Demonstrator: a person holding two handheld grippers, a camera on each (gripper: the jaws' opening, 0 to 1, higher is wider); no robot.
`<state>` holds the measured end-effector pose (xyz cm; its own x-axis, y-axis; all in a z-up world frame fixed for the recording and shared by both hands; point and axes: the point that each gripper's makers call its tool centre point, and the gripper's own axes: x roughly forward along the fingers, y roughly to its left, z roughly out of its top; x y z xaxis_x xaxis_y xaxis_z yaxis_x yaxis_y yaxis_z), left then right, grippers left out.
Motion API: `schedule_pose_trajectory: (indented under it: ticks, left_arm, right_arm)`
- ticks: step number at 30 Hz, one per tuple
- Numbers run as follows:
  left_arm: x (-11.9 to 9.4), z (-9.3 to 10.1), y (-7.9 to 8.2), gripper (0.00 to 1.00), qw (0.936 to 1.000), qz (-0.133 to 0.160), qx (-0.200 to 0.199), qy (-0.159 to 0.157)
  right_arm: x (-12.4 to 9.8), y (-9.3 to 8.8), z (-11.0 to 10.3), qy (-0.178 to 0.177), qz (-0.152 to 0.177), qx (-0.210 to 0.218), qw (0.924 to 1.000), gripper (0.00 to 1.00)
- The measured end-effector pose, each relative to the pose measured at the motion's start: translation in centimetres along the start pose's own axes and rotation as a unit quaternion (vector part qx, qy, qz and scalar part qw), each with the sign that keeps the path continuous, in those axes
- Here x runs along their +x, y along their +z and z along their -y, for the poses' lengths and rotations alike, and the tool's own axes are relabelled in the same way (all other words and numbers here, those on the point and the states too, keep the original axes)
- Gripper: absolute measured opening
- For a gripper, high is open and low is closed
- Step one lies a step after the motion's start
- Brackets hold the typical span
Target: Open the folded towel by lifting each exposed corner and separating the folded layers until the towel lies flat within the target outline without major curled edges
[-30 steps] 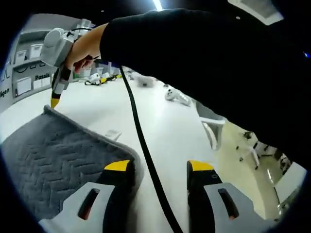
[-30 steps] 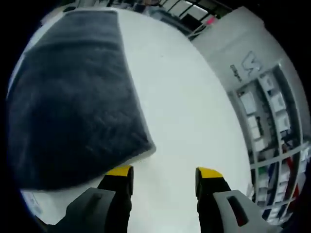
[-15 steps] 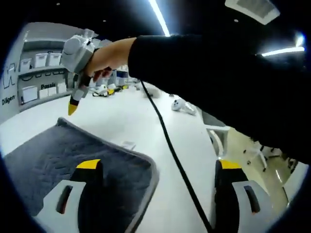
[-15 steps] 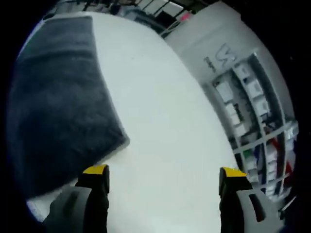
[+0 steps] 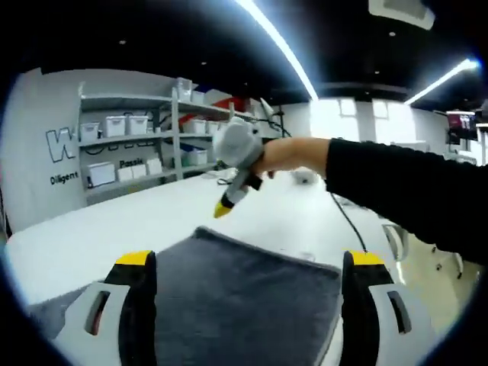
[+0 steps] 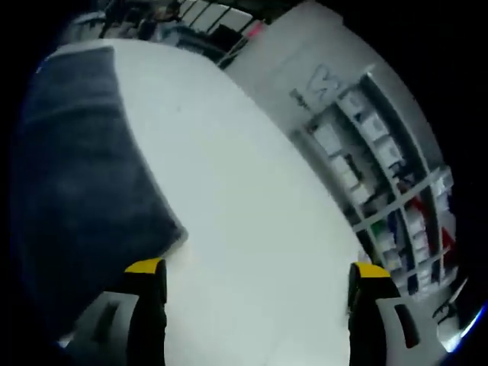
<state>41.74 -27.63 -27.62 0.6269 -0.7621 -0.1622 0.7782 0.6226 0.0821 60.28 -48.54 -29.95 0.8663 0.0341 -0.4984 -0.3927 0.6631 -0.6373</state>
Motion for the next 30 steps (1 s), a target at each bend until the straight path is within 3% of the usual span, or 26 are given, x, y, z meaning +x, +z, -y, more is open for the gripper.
schedule_pose_trajectory:
  ticks: [1,4,6,8,12,15,18,22,30]
  left_arm:
    - [-0.6,-1.3,0.4,1.00,0.9999,0.006,0.003,0.013]
    - [-2.9,-5.9,1.6,1.00,0.9985,0.010,0.018,0.052]
    - [-4.4,-10.0,2.8,1.00,0.9966,0.015,0.023,0.078]
    - [-6.2,-12.7,2.7,1.00,0.9943,0.018,0.017,0.103]
    - [-10.0,-17.2,4.2,1.00,0.9924,0.027,0.020,0.119]
    - [-12.9,-20.6,4.5,1.00,0.9889,0.019,0.018,0.146]
    - [-15.0,-22.7,4.5,1.00,0.9871,0.015,0.012,0.159]
    - [-18.2,-25.7,4.4,1.00,0.9823,0.017,0.005,0.187]
    - [-24.8,-30.7,4.6,1.00,0.9726,0.039,-0.013,0.229]
  right_arm:
    - [-0.4,0.4,0.6,-0.012,0.005,0.019,0.9997,1.00]
    - [-0.8,0.7,1.3,-0.021,0.003,0.020,0.9996,1.00]
    - [-1.0,1.0,1.6,-0.029,0.003,0.018,0.9994,1.00]
    - [-1.3,1.7,1.7,-0.030,0.012,0.024,0.9992,1.00]
    - [-1.8,3.1,1.8,-0.036,0.025,0.041,0.9982,1.00]
    - [-2.6,5.4,1.8,-0.042,0.059,0.058,0.9957,1.00]
    - [-3.6,6.7,1.5,-0.038,0.079,0.073,0.9935,1.00]
    - [-5.4,8.7,1.7,-0.039,0.133,0.130,0.9817,1.00]
    - [-8.6,9.8,1.3,-0.060,0.168,0.188,0.9658,0.99]
